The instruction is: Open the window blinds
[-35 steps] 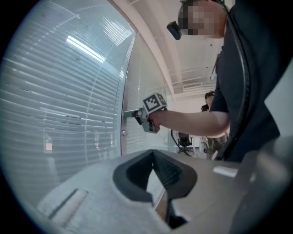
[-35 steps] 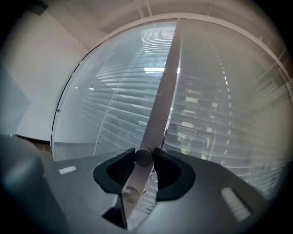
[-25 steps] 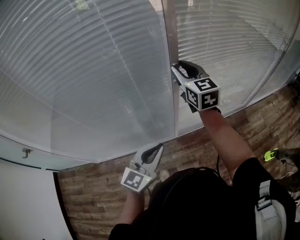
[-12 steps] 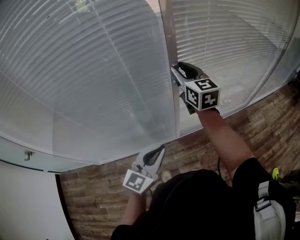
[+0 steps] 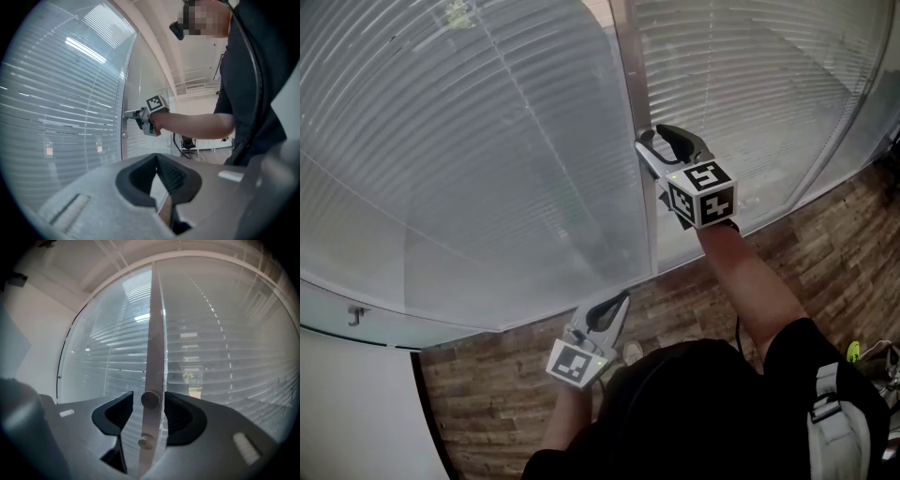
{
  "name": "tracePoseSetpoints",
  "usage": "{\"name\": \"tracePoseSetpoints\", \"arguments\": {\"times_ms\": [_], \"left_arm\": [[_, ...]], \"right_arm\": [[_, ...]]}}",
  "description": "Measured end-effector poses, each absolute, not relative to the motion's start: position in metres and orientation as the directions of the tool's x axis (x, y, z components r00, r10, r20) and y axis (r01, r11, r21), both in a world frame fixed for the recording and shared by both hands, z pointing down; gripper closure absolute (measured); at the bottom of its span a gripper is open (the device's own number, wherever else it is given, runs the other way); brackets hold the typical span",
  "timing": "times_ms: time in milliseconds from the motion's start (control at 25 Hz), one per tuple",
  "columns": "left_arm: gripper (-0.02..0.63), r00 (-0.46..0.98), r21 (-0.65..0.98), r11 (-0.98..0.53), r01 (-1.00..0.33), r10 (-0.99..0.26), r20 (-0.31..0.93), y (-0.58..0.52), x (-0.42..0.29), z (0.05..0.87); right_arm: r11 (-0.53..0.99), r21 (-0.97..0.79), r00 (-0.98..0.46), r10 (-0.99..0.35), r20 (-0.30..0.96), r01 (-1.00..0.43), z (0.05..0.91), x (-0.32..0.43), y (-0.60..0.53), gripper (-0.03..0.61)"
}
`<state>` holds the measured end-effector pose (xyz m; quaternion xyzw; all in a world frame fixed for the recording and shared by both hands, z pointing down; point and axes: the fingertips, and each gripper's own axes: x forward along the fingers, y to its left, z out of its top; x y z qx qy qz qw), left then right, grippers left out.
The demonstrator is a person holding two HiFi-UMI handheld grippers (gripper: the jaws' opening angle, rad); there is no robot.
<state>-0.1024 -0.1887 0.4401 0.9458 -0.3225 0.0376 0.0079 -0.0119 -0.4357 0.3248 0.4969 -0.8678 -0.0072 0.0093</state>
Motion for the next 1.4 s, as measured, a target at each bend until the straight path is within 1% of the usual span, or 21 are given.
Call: {"name": "tracePoseSetpoints", "arguments": {"times_ms": [80, 160, 240, 320, 440, 520, 640, 760, 920, 960, 1000, 1240, 1400], "left_arm": [[0.609, 0.789, -0.009, -0.791, -0.611, -0.61, 0.076, -0.19, -0.103, 0.441], [0.609, 0.79, -0.009, -0.792, -0.61, -0.609, 0.07, -0.189, -0.103, 0.442], [0.609, 0.79, -0.004, -0.792, -0.61, -0.609, 0.067, -0.188, -0.102, 0.443], [0.609, 0.791, 0.0, -0.793, -0.609, -0.608, 0.068, -0.187, -0.102, 0.445], [0.609, 0.796, -0.003, -0.798, -0.603, -0.602, 0.061, -0.187, -0.099, 0.445], [0.609, 0.798, -0.006, -0.799, -0.601, -0.6, 0.051, -0.187, -0.097, 0.445], [0.609, 0.799, -0.004, -0.799, -0.601, -0.601, 0.041, -0.186, -0.097, 0.444], [0.609, 0.795, -0.002, -0.796, -0.605, -0.605, 0.042, -0.185, -0.1, 0.445], [0.609, 0.788, 0.007, -0.788, -0.615, -0.614, 0.041, -0.184, -0.102, 0.446], [0.609, 0.788, 0.006, -0.788, -0.616, -0.615, 0.039, -0.184, -0.102, 0.446], [0.609, 0.787, 0.005, -0.788, -0.616, -0.615, 0.038, -0.183, -0.103, 0.445], [0.609, 0.781, 0.007, -0.782, -0.623, -0.623, 0.042, -0.183, -0.105, 0.446], [0.609, 0.782, 0.004, -0.782, -0.623, -0.622, 0.043, -0.181, -0.105, 0.446]], "right_arm": [[0.491, 0.185, -0.496, -0.868, 0.021, -0.851, 0.322, -0.014, -0.43, 0.366], [0.461, 0.391, -0.485, -0.874, 0.043, -0.797, 0.318, -0.018, -0.425, 0.36], [0.409, 0.602, -0.457, -0.886, 0.08, -0.686, 0.316, -0.022, -0.421, 0.351], [0.341, 0.773, -0.415, -0.903, 0.111, -0.536, 0.318, -0.027, -0.419, 0.324], [0.275, 0.901, -0.382, -0.914, 0.136, -0.337, 0.33, -0.029, -0.421, 0.324], [0.256, 0.932, -0.369, -0.917, 0.15, -0.257, 0.335, -0.029, -0.423, 0.325], [0.238, 0.955, -0.358, -0.92, 0.162, -0.177, 0.336, -0.028, -0.427, 0.334], [0.219, 0.967, -0.359, -0.92, 0.159, -0.132, 0.334, -0.03, -0.429, 0.343], [0.204, 0.976, -0.348, -0.923, 0.166, -0.073, 0.337, -0.029, -0.432, 0.372], [0.201, 0.978, -0.343, -0.924, 0.17, -0.057, 0.338, -0.028, -0.433, 0.394], [0.196, 0.979, -0.339, -0.925, 0.17, -0.045, 0.339, -0.028, -0.434, 0.443], [0.2, 0.977, -0.337, -0.927, 0.165, -0.071, 0.337, -0.028, -0.435, 0.449], [0.232, 0.956, -0.351, -0.923, 0.158, -0.18, 0.333, -0.029, -0.435, 0.449]]}}
